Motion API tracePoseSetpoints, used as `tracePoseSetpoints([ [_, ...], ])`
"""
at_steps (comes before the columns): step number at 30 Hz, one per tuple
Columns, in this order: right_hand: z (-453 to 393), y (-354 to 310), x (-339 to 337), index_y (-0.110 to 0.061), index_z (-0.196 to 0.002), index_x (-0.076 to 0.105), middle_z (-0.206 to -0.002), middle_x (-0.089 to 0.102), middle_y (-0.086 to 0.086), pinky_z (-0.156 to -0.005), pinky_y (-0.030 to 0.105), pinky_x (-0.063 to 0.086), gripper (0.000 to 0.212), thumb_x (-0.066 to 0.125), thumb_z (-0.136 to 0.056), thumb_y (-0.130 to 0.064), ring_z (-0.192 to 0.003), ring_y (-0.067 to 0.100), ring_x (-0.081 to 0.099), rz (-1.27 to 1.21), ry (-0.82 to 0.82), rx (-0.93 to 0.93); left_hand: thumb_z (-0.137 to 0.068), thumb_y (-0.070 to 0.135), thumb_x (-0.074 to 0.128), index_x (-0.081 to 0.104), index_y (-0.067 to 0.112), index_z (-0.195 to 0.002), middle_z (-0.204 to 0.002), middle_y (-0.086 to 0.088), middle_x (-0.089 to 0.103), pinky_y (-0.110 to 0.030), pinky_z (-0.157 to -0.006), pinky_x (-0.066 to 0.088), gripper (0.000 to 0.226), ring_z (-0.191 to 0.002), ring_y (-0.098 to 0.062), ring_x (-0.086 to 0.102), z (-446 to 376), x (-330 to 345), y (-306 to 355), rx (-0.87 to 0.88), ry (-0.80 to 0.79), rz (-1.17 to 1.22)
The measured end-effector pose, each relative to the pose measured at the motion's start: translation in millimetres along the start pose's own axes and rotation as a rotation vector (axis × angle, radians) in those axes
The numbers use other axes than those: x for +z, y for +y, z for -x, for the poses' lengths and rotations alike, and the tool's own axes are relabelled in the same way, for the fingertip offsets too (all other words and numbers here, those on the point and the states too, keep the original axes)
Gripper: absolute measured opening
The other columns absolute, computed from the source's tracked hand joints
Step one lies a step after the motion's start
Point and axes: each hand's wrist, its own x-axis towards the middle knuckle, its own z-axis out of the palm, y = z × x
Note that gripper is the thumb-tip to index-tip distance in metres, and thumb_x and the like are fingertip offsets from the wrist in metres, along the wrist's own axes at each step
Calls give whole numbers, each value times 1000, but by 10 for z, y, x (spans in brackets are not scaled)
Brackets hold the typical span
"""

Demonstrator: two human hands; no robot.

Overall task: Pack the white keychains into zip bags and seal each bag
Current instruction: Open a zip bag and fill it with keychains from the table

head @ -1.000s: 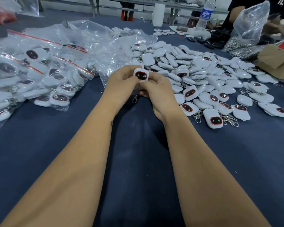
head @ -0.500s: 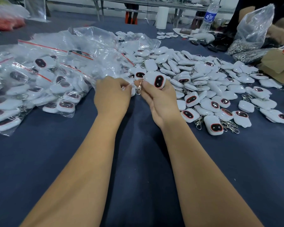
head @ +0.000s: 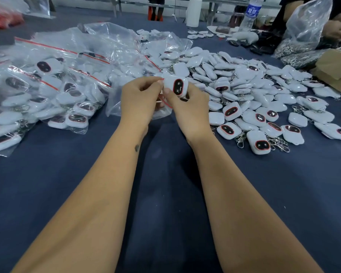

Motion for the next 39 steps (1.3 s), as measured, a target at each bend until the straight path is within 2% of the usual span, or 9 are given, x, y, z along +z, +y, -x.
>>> tracePoseSetpoints([
  [8,8,32,-38,-12,-75,62,-130,34,2,-95,28,37,18,64,-87,-26,-122,18,36,368,-25,-99,-92,15,61,74,32,-84,-77,17,72,-26,-72,54,22,-74,-1,64,9,-41,30,186,31,-86],
  [13,5,-16,-76,-14,-85,61,-71,54,-11,-67,32,45,12,69,-85,-24,-66,9,49,203,-69,-39,-91,12,61,78,19,-95,-82,13,74,-19,-74,53,18,-77,-2,64,40,-91,51,175,-35,-126],
  [17,31,-63,-78,-19,-110,64,-84,58,-18,-71,18,44,30,74,-81,-19,-78,2,55,211,-74,-30,-88,20,64,72,20,-78,-70,4,64,-27,-68,46,13,-66,-12,52,-2,-106,5,146,21,-221],
  [19,45,-95,-64,-22,-119,63,-81,61,-11,-66,10,44,40,74,-80,-17,-70,-1,55,108,-77,-52,-84,23,64,58,1,-66,-65,-10,42,-31,-63,34,29,-64,-20,35,-31,-114,-22,82,46,-214],
  [22,52,-124,-47,-32,-104,59,-69,53,-11,-56,7,39,21,64,-90,-16,-54,-3,46,-84,-11,-101,-86,19,64,52,2,-65,-65,-9,37,-29,-63,30,29,-64,-19,32,-76,-149,1,40,229,-117],
  [27,45,-41,-44,-30,-124,53,-95,58,-17,-68,19,46,37,43,-95,-8,-74,-3,54,34,-58,-39,-94,14,56,56,26,-69,-68,13,51,-11,-66,39,27,-60,4,43,-57,-257,193,337,610,47],
  [30,48,46,0,-30,-148,38,-142,51,-7,-105,32,40,56,45,-96,-11,-127,12,47,385,-305,-185,-95,15,52,60,20,-89,-87,4,53,-12,-73,39,12,-70,9,46,-27,-252,231,573,685,-8],
  [35,18,116,99,-26,-153,27,-150,42,-3,-110,39,27,60,49,-98,-36,-137,23,33,879,-440,-331,-97,15,48,64,4,-106,-94,7,44,-7,-70,33,22,-77,10,47,-36,-209,122,779,481,-339],
  [39,10,151,90,-10,-106,55,-119,50,7,-79,34,27,25,56,-94,-32,-110,29,42,959,-271,-375,-95,22,50,64,21,-107,-88,10,57,-13,-71,41,18,-70,1,49,-19,-68,-66,478,150,-507],
])
